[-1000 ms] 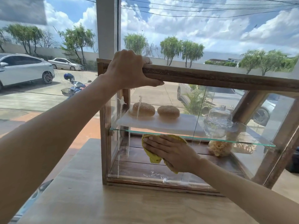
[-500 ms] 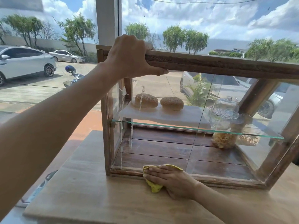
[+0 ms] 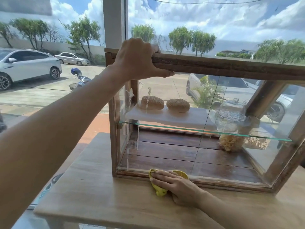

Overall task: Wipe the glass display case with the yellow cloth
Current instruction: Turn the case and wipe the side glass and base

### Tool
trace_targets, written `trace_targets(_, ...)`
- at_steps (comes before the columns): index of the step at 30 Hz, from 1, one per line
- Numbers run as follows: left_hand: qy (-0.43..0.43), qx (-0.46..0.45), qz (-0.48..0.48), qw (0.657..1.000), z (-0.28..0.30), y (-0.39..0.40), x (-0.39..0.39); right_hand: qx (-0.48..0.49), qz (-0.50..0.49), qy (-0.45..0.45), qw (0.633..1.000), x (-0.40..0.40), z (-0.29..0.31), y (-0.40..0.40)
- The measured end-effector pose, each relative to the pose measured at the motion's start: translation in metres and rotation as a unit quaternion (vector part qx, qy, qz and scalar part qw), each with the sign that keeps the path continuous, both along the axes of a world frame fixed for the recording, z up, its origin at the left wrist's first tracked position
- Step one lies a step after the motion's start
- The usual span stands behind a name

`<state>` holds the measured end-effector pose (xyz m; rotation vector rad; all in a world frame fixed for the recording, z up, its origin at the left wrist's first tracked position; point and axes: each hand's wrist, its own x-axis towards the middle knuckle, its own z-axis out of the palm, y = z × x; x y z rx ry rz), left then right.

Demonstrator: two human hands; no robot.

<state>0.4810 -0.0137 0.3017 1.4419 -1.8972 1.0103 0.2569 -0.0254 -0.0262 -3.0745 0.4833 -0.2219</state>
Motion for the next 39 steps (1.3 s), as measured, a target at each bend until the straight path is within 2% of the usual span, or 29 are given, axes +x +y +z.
trace_targets(6,-0.032,0.024,-0.012,0.999,0.003,0.005,0.004,-0.164,0.03,-0.065,0.984,-0.001,0.019,0.009)
trace_targets(11,-0.055,0.06,-0.035,0.996,0.008,0.017,0.027,-0.261,0.025,-0.198,0.944,0.009,0.095,0.013)
trace_targets(15,-0.058,0.046,-0.01,0.997,0.008,0.025,0.052,-0.347,-0.036,-0.261,0.9,0.013,0.162,0.001)
trace_targets(21,-0.01,0.001,-0.015,1.0,0.002,0.024,0.063,-0.421,-0.087,-0.236,0.871,0.024,0.214,-0.02)
trace_targets(30,0.008,-0.017,-0.044,0.999,0.0,0.022,0.062,-0.402,-0.055,-0.178,0.897,0.042,0.222,-0.021)
trace_targets(39,0.013,-0.034,-0.051,0.998,-0.002,0.019,0.062,-0.428,-0.025,-0.107,0.897,0.081,0.233,-0.019)
